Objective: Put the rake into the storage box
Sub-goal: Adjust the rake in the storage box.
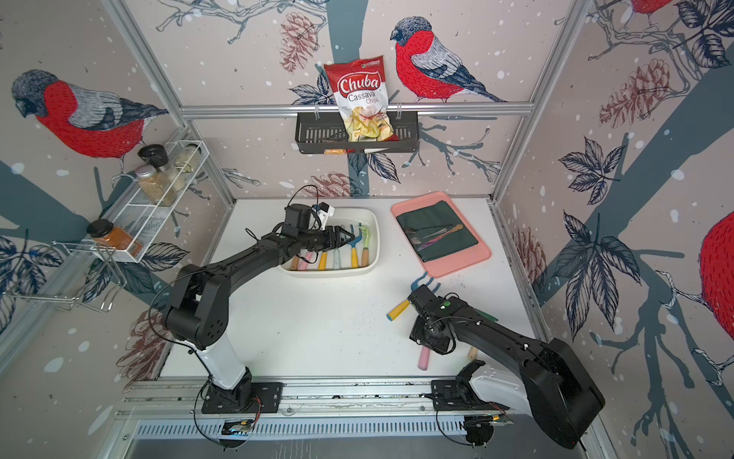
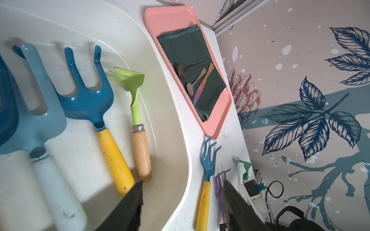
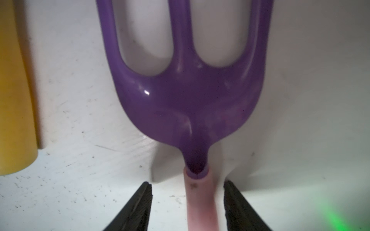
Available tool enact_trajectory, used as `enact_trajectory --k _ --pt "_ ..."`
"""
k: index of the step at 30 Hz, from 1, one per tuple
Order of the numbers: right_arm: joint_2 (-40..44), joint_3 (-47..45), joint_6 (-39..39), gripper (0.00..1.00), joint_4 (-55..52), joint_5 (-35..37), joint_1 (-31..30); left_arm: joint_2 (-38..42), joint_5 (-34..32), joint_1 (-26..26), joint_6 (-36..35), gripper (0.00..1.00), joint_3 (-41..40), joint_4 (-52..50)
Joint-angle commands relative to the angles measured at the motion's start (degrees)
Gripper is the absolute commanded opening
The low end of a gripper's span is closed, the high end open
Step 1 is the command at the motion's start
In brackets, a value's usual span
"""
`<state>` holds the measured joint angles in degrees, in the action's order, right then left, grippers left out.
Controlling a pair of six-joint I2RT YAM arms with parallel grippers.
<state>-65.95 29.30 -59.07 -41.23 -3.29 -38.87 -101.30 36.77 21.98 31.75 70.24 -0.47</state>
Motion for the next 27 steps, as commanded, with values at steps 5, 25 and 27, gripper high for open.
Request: enact_trajectory --k 5,25,27 --pt "-0.1 -0.9 -0.9 0.67 2.5 -1.9 -0.2 -2.4 -0.1 0.7 0.2 0.64 2.6 0.0" --pt "5.1 8.6 -0.4 0.88 -6.2 4.4 1.5 -24.2 -2.3 4.9 -2.5 0.63 31.7 -6.4" --pt "5.9 8.8 -0.3 0.88 -6.1 4.3 2.1 -26.3 -3.0 5.5 -2.8 0.63 34.2 -7.3"
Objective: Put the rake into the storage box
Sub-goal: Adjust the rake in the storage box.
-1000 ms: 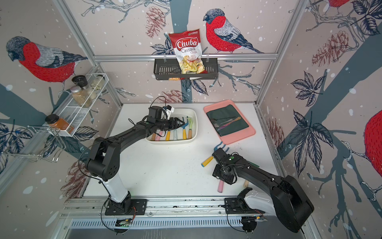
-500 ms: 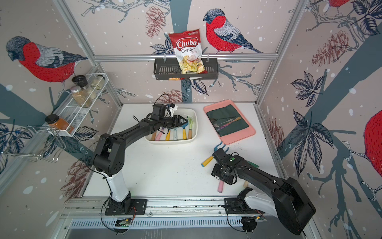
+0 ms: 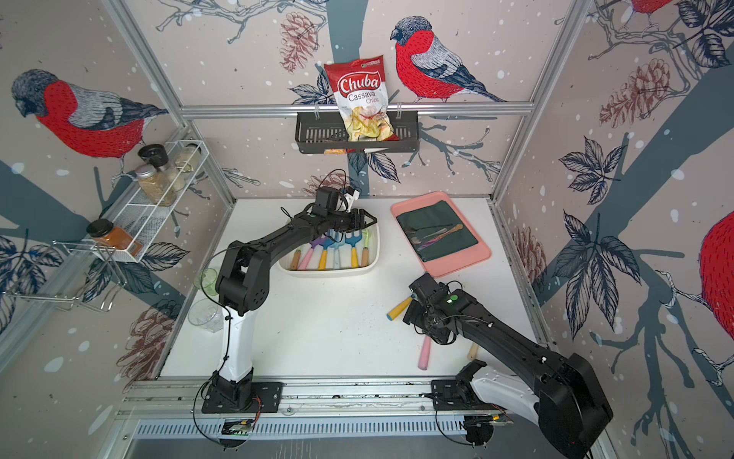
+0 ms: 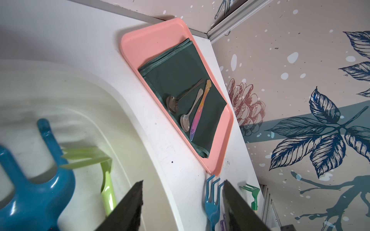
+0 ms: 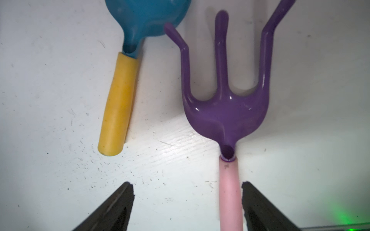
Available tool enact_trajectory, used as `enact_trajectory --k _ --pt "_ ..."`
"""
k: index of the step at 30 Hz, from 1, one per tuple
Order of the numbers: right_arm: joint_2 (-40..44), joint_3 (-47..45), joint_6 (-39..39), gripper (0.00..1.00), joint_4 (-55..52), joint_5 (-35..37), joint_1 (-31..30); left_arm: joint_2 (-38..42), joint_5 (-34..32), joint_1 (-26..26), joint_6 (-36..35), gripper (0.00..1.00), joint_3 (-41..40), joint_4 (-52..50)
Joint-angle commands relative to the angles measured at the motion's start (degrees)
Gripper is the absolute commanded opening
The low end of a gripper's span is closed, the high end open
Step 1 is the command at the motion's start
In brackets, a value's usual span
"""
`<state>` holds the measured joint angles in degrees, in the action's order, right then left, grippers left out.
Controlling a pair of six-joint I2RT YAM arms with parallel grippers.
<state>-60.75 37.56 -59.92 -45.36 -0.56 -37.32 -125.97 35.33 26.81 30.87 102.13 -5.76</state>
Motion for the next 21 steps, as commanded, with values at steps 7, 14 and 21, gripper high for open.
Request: enact_trajectory --k 7,14,21 --pt "1.3 0.9 2.0 0.88 -1.6 0.5 2.2 -8.0 -5.4 1.5 -4.4 0.63 10.5 -8.0" --pt "1.2 1.3 3.6 0.88 -1.4 -0.1 3.7 -8.9 -7.2 1.4 -5.6 0.63 10.5 -9.9" --pt "0.9 0.9 4.1 0.88 -0.7 -0.9 4.2 -7.7 -7.4 0.8 -5.5 0.63 7.6 -8.9"
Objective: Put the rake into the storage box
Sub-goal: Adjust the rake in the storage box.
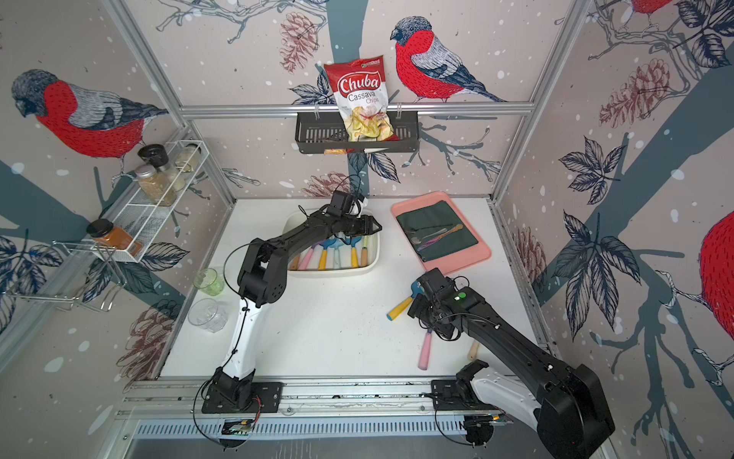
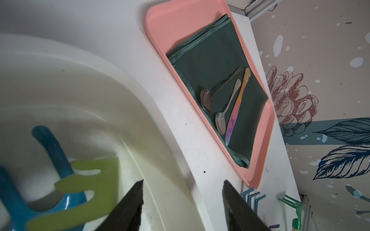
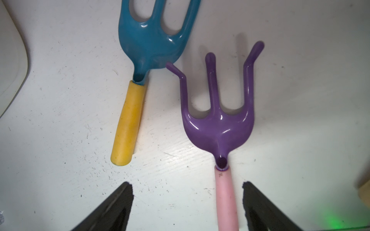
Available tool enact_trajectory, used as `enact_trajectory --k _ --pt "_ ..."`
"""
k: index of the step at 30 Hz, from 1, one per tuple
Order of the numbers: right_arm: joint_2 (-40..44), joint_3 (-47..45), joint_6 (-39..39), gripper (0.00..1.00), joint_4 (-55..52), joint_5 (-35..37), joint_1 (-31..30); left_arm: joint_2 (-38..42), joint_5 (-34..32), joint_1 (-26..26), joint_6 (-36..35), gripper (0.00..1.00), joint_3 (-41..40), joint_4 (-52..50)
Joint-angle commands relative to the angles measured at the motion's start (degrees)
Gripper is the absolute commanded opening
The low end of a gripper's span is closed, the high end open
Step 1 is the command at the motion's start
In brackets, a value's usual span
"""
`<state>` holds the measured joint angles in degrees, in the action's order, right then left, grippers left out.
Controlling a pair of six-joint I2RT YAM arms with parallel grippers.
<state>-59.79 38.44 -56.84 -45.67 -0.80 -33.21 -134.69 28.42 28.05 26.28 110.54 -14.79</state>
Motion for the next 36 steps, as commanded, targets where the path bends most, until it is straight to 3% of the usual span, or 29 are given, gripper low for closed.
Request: enact_trajectory --k 1,17,26,36 --pt "-0.2 -0.1 1.1 0.88 -0.3 -0.8 0.1 1.5 -0.6 -0.7 -0.9 0.63 -1.6 0.4" --pt "-0.7 -2.4 1.6 0.84 1.3 -2.7 -0.2 6.3 2.1 -3.0 0.9 0.63 -8.8 4.5" --pt "-0.7 -8.7 -1.7 0.75 4.7 -4.3 -3.3 16.9 2.7 -2.4 1.7 0.63 -12.3 5.0" --pt "-3.3 -13.1 -1.3 0.44 8.1 -5.9 -3.8 30.9 2.5 -1.4 3.7 0.64 -24.0 6.0"
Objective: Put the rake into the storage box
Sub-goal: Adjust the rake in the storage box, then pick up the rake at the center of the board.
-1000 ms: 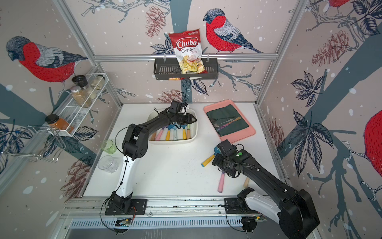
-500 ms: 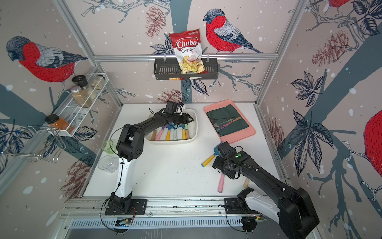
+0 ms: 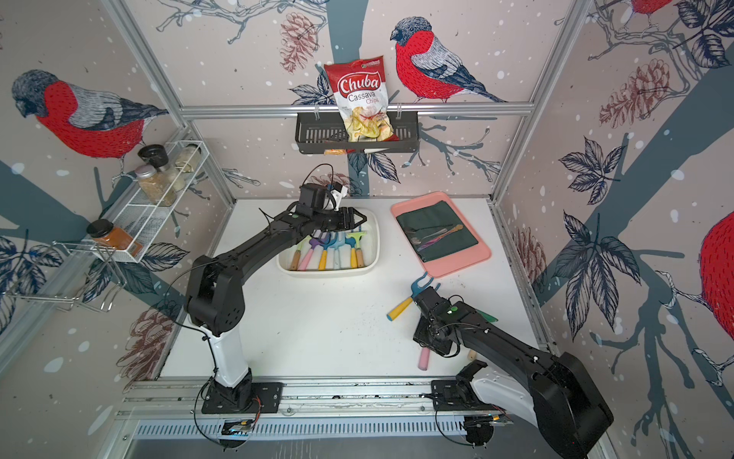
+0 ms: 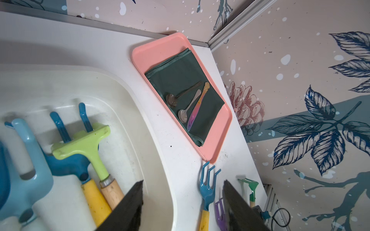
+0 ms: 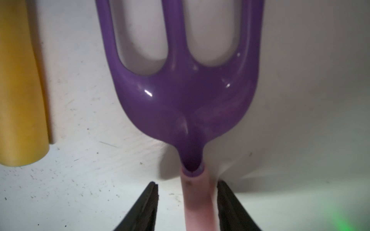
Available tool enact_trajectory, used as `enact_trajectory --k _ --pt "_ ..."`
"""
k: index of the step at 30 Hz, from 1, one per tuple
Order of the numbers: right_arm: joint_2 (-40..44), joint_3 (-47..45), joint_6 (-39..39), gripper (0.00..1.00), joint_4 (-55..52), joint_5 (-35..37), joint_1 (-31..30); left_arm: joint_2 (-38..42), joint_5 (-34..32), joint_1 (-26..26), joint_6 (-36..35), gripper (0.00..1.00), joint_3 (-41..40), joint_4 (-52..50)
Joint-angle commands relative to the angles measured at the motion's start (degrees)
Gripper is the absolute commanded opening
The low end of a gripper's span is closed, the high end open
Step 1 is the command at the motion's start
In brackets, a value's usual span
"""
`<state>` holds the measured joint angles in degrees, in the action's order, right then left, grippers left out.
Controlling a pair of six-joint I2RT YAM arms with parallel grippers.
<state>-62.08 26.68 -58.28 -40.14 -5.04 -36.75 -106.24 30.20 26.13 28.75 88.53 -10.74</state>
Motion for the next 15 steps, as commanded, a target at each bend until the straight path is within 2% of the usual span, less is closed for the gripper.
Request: enact_trajectory --k 1,4,6,15 --pt "-1.3 -1.7 0.1 0.40 3.1 -1.9 -0.4 3.1 1.1 0.7 1.5 0.64 -2.8 1.8" --pt "-2.1 -1.5 0.1 0.24 2.9 -1.4 -0.8 3.9 2.7 1.5 1.9 0.64 -4.7 1.4" --pt "-1.8 -0.1 0.2 0.19 1.3 -0.5 -1.2 4.8 2.6 2.7 2.0 0.64 -6.3 1.9" --pt "3.7 10.8 3.1 0.18 -7.4 2.1 -1.9 8.1 6.9 4.1 4.4 0.64 -11.8 6.0"
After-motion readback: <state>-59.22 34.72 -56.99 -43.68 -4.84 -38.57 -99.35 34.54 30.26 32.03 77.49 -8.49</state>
